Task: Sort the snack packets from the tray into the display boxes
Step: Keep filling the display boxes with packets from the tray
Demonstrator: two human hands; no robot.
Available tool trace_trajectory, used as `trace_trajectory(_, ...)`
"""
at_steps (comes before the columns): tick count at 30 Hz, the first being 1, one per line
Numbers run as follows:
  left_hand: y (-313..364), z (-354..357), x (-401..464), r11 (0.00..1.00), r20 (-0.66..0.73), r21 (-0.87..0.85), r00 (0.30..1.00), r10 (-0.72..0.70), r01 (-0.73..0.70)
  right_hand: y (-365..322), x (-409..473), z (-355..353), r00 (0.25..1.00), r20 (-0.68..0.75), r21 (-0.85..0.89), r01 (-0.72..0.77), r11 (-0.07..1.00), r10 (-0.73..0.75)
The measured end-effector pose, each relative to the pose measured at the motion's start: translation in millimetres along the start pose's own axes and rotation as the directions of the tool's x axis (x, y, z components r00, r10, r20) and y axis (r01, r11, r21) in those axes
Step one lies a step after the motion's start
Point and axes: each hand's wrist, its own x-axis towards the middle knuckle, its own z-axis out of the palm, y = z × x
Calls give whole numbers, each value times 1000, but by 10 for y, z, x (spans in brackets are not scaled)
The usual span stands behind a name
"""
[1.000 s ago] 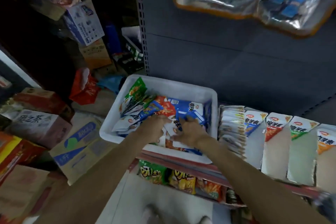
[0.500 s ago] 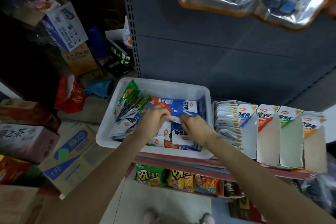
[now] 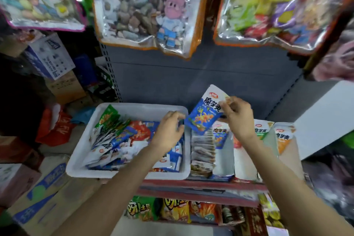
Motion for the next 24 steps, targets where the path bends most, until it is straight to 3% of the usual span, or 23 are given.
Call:
trace_trajectory(3,179,332,32,993,201,98,978,49,-70,114,89,-380,996,-93,-22,3,1000,-5)
trace_trajectory(6,231,614,62,964,328,212,941,86,-162,283,164,-642,994,-97,-220,21,975,-44)
trace_trajectory(11,151,846,34,870,356,472,933,-42,-141,462,172,-749,993,107,-386,97,917,-60)
trace_trajectory(19,161,897,-17,852,341,514,935,-95,-100,775,267,-487,916,398,-393,220,893,-51)
trace_trajectory(24,163,898,-49,906,282,416,959,-42,-82,975,274,-357,882,469,-616,290,732,44)
